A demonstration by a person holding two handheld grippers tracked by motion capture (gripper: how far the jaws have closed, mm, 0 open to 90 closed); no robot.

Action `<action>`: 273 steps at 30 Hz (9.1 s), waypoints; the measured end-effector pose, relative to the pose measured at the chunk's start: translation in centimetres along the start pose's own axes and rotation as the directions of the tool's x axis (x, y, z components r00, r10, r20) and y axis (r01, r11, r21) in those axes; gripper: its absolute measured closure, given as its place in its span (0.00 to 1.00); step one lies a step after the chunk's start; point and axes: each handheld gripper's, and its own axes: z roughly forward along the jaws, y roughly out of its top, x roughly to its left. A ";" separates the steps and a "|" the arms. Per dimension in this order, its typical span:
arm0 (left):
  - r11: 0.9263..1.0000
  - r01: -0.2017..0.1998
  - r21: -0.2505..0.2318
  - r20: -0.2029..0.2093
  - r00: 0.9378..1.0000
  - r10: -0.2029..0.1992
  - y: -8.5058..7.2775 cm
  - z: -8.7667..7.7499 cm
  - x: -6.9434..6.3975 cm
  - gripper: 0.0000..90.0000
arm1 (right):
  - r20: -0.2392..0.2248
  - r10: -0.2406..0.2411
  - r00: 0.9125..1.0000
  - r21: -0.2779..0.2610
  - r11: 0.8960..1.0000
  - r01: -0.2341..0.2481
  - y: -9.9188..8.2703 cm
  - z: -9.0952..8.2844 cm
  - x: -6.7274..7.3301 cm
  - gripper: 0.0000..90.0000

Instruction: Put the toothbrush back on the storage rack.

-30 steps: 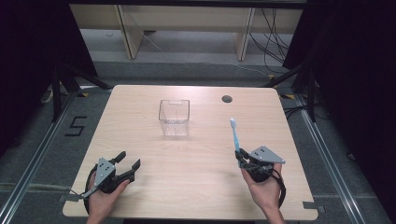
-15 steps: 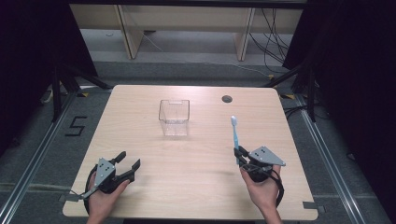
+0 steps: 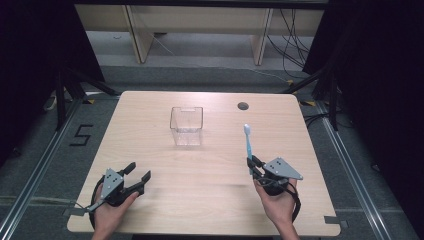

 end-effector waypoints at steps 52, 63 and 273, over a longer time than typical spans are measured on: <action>0.993 0.053 -0.102 0.284 0.958 -0.022 8.3 3.9 -5.1 0.36 | -0.109 -0.018 0.994 -0.048 0.999 0.013 1.5 3.3 5.1 0.88; 0.995 0.042 -0.095 0.325 0.946 -0.009 9.5 5.0 -6.4 0.37 | -0.109 -0.044 0.993 -0.061 0.997 0.038 1.7 3.6 5.3 0.88; 0.971 0.035 -0.237 0.193 0.981 0.012 15.9 13.0 -0.1 0.94 | 0.118 0.056 0.991 -0.005 0.998 -0.055 -5.0 -0.2 -1.2 0.54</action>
